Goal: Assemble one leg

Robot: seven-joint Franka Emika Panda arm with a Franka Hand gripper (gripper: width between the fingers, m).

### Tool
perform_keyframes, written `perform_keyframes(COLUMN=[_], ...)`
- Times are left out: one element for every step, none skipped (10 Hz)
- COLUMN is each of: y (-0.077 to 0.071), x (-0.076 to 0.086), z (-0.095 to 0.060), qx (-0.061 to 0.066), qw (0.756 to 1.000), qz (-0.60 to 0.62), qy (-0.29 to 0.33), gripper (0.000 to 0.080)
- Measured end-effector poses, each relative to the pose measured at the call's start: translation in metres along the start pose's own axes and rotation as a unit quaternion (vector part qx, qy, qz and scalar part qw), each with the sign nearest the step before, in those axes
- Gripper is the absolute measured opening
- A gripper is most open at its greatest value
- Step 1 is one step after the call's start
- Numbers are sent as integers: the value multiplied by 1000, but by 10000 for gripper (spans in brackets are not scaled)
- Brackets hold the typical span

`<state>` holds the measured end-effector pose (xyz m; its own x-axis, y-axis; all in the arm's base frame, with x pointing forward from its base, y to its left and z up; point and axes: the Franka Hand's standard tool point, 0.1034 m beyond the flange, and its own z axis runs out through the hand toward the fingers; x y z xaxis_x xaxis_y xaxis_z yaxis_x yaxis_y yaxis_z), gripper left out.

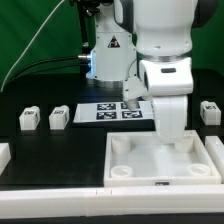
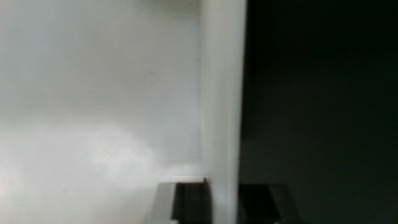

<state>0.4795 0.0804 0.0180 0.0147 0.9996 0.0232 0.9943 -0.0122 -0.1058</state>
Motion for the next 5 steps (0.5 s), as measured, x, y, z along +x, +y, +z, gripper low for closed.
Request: perform_keyframes(y=[2, 3, 4, 4, 4], x=[4, 4, 4, 2, 1], z=[0, 0, 0, -1, 0], qx=[-1, -2, -3, -3, -2], qw=[1000, 1000, 1000, 1000, 1000], qz=[-2, -2, -3, -3, -1], qy=[2, 2, 2, 2, 2], gripper=[64, 64, 64, 64, 64])
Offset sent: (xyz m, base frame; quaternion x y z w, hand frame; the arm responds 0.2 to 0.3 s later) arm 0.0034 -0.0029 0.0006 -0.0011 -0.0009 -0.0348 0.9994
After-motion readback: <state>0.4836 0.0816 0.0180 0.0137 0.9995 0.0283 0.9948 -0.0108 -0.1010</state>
